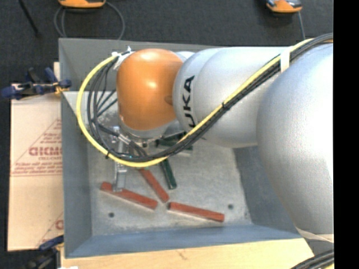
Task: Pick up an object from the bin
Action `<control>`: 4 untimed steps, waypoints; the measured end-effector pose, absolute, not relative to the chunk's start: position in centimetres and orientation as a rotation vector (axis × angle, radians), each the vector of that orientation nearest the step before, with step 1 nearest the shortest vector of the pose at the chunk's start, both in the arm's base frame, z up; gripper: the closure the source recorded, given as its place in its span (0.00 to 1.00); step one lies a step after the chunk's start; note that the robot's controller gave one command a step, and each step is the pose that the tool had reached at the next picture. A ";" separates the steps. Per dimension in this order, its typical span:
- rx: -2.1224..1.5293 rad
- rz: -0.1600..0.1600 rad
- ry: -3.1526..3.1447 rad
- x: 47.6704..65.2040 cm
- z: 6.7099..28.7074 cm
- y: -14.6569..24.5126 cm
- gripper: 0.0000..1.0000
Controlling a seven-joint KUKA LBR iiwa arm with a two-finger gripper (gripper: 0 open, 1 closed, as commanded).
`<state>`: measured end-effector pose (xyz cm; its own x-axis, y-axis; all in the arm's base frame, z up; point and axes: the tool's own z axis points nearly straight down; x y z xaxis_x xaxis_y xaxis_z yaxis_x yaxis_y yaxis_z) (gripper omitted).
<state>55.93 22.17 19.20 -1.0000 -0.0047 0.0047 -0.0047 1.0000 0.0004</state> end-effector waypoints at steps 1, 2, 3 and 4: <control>0.446 0.003 -3.106 53.9 6.7 19.7 0.00; 0.792 0.005 -3.047 59.3 7.1 13.7 0.00; 0.791 -0.004 -3.045 59.1 7.1 14.1 1.00; 1.125 0.008 -2.945 61.4 21.9 7.2 1.00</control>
Offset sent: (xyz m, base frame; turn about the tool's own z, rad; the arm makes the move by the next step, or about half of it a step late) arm -0.0196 -0.0231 -0.1220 -0.2814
